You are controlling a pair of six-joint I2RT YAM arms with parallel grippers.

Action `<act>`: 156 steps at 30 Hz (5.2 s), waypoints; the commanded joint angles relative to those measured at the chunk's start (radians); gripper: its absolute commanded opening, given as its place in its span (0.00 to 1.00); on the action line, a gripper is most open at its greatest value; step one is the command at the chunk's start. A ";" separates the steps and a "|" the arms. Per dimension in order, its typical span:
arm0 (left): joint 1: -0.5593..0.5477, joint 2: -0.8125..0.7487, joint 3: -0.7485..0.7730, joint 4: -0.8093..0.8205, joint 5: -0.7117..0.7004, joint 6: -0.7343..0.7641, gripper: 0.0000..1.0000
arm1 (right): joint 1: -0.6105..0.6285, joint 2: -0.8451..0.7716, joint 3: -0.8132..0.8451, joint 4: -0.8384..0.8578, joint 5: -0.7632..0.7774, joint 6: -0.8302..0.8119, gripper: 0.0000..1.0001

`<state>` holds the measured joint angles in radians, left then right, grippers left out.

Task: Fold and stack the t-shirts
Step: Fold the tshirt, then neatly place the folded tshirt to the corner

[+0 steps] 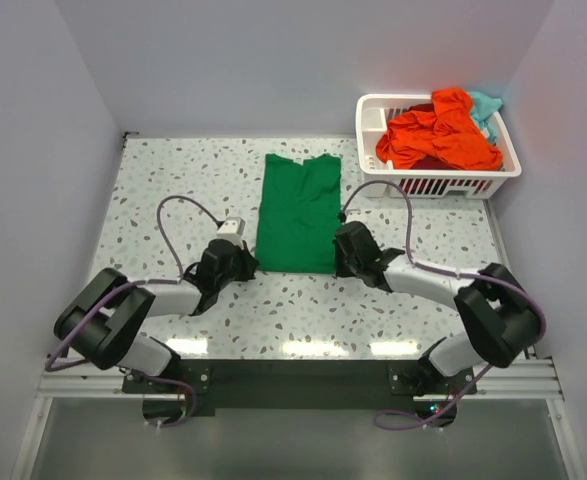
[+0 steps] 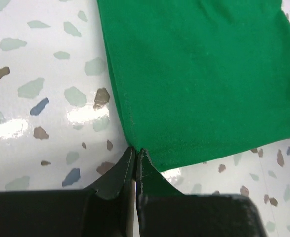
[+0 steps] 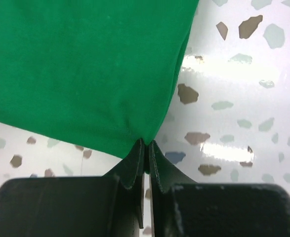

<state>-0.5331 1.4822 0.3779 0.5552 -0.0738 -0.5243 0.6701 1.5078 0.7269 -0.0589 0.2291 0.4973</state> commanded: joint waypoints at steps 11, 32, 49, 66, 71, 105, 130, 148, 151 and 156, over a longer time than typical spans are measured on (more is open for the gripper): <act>-0.122 -0.520 -0.105 -0.293 -0.032 -0.062 0.00 | 0.150 -0.441 -0.035 -0.379 0.157 0.063 0.00; -0.352 -0.696 -0.028 -0.320 -0.170 -0.106 0.00 | 0.339 -0.638 0.098 -0.589 0.472 0.133 0.00; -0.193 -0.418 0.070 -0.083 -0.012 -0.025 0.00 | 0.112 -0.374 0.210 -0.315 0.461 -0.062 0.00; -0.010 -0.146 0.225 0.037 0.147 -0.014 0.00 | -0.063 -0.063 0.471 -0.219 0.372 -0.210 0.00; 0.059 -0.036 0.300 0.055 0.216 -0.016 0.00 | -0.105 0.035 0.537 -0.203 0.349 -0.235 0.00; 0.188 0.247 0.481 -0.001 0.209 0.029 0.93 | -0.149 0.238 0.666 -0.116 0.234 -0.283 0.77; 0.061 0.323 0.337 0.124 0.184 -0.097 0.85 | -0.141 0.276 0.293 0.139 -0.146 -0.126 0.48; 0.015 0.446 0.369 0.181 0.177 -0.186 0.78 | -0.141 0.325 0.235 0.122 -0.088 -0.111 0.44; 0.004 0.469 0.377 0.195 0.184 -0.200 0.74 | -0.141 0.319 0.233 0.123 -0.100 -0.109 0.44; -0.022 0.512 0.412 0.195 0.200 -0.200 0.61 | -0.141 0.310 0.232 0.128 -0.112 -0.106 0.44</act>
<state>-0.5339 1.9469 0.7712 0.7883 0.1127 -0.7170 0.5289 1.8286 0.9916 0.1062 0.1131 0.3775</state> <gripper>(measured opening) 0.635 0.439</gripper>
